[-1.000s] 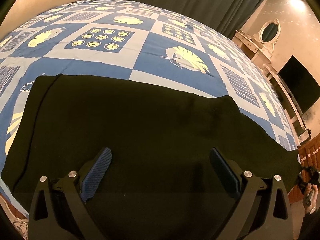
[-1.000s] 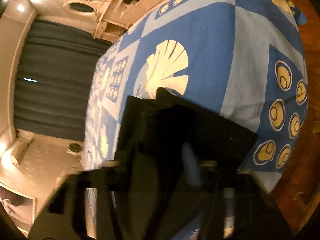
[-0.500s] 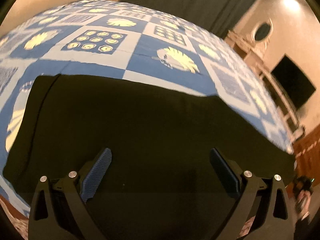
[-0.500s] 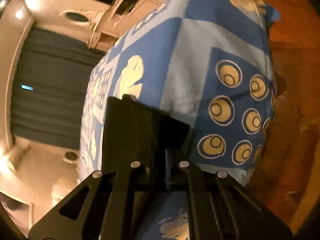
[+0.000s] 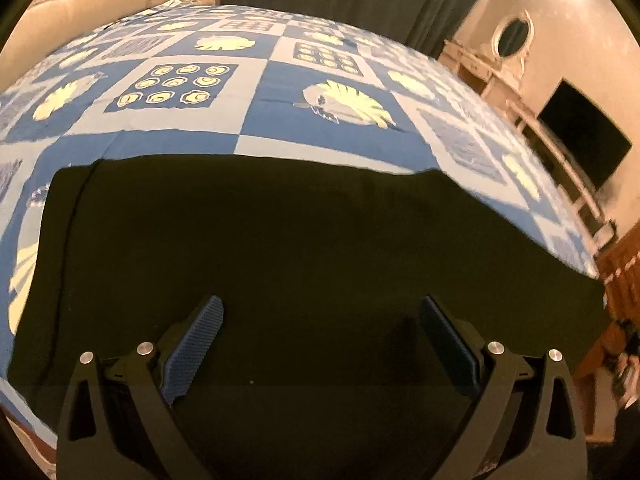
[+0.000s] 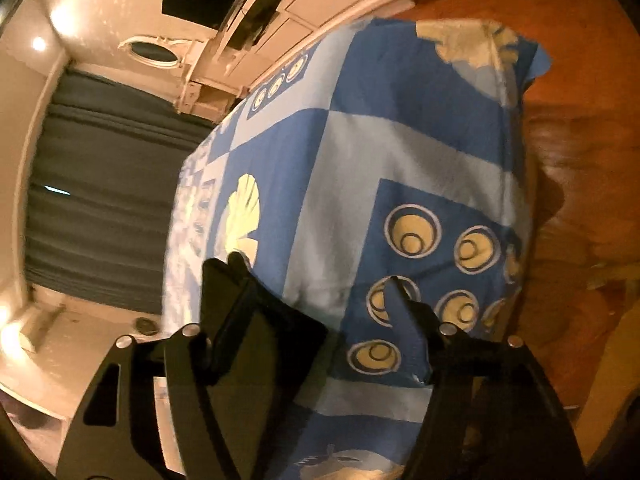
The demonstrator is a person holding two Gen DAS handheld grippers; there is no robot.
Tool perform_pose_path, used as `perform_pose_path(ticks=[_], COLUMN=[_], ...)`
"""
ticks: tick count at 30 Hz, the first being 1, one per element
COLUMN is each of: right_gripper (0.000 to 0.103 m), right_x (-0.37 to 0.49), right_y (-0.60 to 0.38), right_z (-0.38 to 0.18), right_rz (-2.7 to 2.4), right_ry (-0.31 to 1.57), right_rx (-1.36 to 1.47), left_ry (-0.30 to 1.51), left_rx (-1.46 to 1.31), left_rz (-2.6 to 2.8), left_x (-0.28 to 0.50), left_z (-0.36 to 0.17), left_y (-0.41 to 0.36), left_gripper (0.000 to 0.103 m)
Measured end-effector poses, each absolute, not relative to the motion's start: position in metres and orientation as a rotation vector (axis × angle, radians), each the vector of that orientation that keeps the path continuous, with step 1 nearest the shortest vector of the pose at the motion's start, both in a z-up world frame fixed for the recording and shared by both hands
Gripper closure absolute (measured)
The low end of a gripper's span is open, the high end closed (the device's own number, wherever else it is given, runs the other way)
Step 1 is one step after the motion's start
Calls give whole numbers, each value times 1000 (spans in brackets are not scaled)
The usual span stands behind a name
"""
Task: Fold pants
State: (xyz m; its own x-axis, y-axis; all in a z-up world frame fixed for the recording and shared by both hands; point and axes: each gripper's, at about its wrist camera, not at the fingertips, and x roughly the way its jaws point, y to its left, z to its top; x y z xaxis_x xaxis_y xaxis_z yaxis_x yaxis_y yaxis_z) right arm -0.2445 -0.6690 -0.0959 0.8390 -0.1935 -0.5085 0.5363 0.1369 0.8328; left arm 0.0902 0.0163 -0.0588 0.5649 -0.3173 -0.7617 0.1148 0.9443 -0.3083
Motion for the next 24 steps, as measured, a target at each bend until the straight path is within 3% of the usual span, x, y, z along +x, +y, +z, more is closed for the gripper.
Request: perform_pose_path(ticks=[6,8,13,14,16,17,18,24], right_gripper=[33,28,28,31,50,68,77,85], right_x=[-234,-235,-226,-222,-218,-216,-215,-220], right_y=[-670,-665,-654,-652,-650,-649,-648,-637], right_z=[-125,-126,-118,-114,-108,-106,-104,-70], right_rz=[-362,-349,-245,-262,-314,-330,-352,-368], right_ry=[267,244,281,320,379,408,440,448], right_rx=[1509,1516,1502,1473,1428,1410,1387,1306], left_ry=[944,949,953,955,959,962,967,933], left_rx=[-293,-293,-294,-290,-285,-284,-284,-258], left_rz=[-249,-251,-263,-264,-264,-264,-263,-210], left_x=[94,95,94,94,94,94,94,92], left_z=[-57,-56,-55,-54,-53,-52,-50,-31], left_y=[20,20,21,21,21,21,21,34], left_gripper=[6,6,6,6,6,6,6,6])
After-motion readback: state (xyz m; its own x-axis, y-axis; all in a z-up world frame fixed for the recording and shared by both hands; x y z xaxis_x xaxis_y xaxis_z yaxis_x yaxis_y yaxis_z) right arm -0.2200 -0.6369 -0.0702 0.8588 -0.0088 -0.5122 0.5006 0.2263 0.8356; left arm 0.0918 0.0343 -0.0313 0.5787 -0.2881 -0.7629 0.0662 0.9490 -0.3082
